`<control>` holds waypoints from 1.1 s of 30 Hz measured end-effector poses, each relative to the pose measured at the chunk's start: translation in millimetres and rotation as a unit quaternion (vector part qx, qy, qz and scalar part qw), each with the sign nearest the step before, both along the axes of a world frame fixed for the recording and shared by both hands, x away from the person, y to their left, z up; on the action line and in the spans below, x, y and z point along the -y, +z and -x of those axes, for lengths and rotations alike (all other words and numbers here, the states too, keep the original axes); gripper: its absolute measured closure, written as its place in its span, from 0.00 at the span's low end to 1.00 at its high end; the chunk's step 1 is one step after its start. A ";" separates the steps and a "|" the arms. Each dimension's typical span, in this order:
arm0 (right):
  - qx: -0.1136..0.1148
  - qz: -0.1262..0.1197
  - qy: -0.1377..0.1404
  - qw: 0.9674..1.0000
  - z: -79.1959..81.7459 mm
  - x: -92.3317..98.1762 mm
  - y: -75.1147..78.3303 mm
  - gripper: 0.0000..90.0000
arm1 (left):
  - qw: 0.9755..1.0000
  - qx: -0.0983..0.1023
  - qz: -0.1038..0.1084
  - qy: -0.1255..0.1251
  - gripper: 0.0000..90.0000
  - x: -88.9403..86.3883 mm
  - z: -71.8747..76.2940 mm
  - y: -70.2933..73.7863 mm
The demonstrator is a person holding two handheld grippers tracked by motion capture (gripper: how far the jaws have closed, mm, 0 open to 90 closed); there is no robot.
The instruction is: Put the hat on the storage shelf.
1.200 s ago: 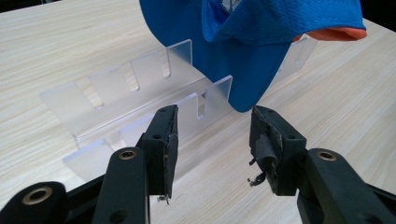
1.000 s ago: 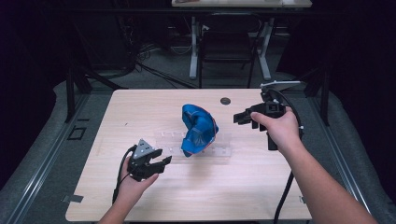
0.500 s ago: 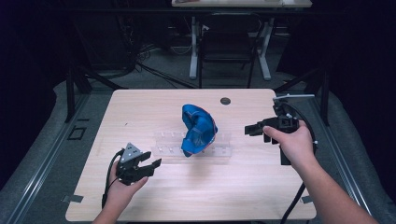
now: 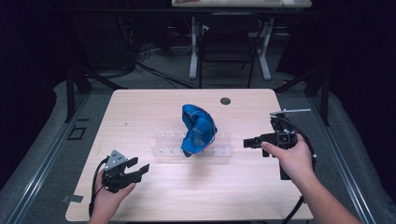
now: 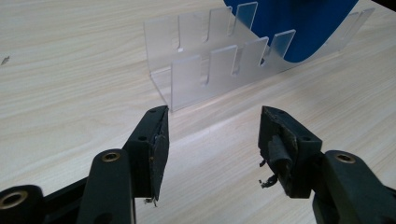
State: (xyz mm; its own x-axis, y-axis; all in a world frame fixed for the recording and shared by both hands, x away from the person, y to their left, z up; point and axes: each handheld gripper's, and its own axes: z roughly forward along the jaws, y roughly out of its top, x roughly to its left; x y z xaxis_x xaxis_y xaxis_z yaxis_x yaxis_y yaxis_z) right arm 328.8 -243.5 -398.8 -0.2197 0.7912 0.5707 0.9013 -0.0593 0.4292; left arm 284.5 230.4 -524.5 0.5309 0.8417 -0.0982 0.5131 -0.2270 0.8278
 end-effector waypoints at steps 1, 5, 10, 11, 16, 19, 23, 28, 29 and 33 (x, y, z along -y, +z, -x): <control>-0.009 0.002 0.001 1.000 1.3 0.3 -3.0 0.64 | 1.000 -0.002 0.002 0.002 0.48 -4.0 2.3 -2.5; 0.002 0.002 0.000 1.000 9.4 2.2 -18.3 0.60 | 1.000 -0.005 0.007 0.010 0.47 -11.1 7.1 -6.7; 0.011 0.013 0.000 1.000 21.4 6.6 -35.1 0.57 | 1.000 -0.007 0.010 0.016 0.45 -16.2 9.3 -9.5; 0.013 0.009 -0.002 1.000 23.6 7.2 -38.1 0.57 | 1.000 -0.009 0.008 0.016 0.45 -17.7 10.4 -10.7; 0.014 0.011 -0.006 1.000 33.0 10.1 -55.5 0.56 | 1.000 -0.016 0.011 0.018 0.45 -21.8 12.7 -14.5; 0.014 0.011 -0.009 1.000 37.1 10.1 -67.9 0.55 | 0.999 -0.018 0.015 0.024 0.45 -23.2 13.0 -17.4; 0.023 0.013 -0.008 1.000 41.7 8.9 -83.9 0.53 | 0.999 -0.021 0.017 0.027 0.45 -26.0 13.0 -21.5; 0.030 0.026 -0.008 0.999 45.0 7.7 -99.2 0.52 | 0.999 -0.025 0.020 0.031 0.45 -27.2 12.8 -25.0; 0.030 0.026 -0.008 0.999 45.0 7.7 -99.2 0.52 | 0.999 -0.025 0.020 0.031 0.45 -27.0 12.7 -25.9; 0.035 0.020 -0.015 0.999 45.7 7.4 -108.2 0.52 | 0.999 -0.026 0.019 0.031 0.45 -26.7 12.9 -26.8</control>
